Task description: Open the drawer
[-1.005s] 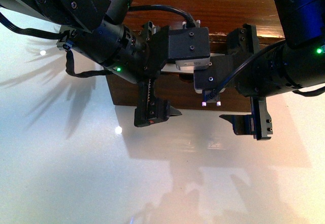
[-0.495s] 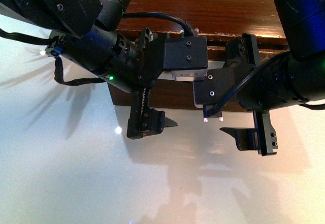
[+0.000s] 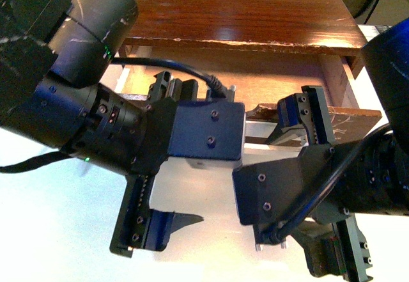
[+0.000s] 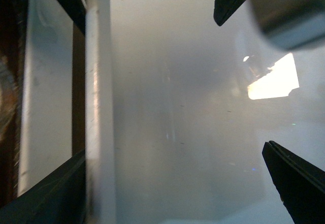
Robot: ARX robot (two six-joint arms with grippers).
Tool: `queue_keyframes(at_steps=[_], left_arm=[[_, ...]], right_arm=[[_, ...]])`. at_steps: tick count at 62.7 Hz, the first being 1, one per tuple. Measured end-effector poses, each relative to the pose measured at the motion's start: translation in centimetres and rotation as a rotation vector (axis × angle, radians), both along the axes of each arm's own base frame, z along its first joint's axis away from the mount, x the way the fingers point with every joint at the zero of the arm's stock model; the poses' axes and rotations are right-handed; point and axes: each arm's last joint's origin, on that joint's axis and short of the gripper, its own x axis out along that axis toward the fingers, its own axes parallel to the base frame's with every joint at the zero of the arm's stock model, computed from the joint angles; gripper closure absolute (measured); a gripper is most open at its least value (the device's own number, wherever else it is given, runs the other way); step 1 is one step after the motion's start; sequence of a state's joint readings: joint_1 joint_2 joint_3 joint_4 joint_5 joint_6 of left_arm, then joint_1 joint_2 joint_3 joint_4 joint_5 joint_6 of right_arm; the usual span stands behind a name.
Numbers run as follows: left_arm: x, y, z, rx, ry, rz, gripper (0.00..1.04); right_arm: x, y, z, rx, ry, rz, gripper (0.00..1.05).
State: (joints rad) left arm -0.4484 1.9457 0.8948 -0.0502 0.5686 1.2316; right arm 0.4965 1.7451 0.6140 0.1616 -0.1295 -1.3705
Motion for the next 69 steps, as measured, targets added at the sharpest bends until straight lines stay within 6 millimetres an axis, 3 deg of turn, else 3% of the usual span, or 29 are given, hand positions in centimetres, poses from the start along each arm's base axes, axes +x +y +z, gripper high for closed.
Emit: queue_keyframes(at_steps=[23,43,56,69], left_arm=[[-2.0,1.2,0.0,-0.023,-0.027,0.052,0.08],[-1.6,4.8,5.2,-0.193,0.056,0.229,0.08],[-1.2,9.0,8.6,-0.354,0.104,0.402,0.08],[-0.7,16.3,12.8,-0.616,0.037,0.764,0.08]], right_arm=[[-2.1,0.0,0.0,0.04,-0.011,-0.038,0.09],[-2.7,-2.3,4.1,0.215,0.035,-0.138,0.09],[-2.6,-5.8,7.7,0.391,0.005,-0.293,0.09],[-3.4,-11.1,11.6,0.648,-0.121,-0.628,0.09]])
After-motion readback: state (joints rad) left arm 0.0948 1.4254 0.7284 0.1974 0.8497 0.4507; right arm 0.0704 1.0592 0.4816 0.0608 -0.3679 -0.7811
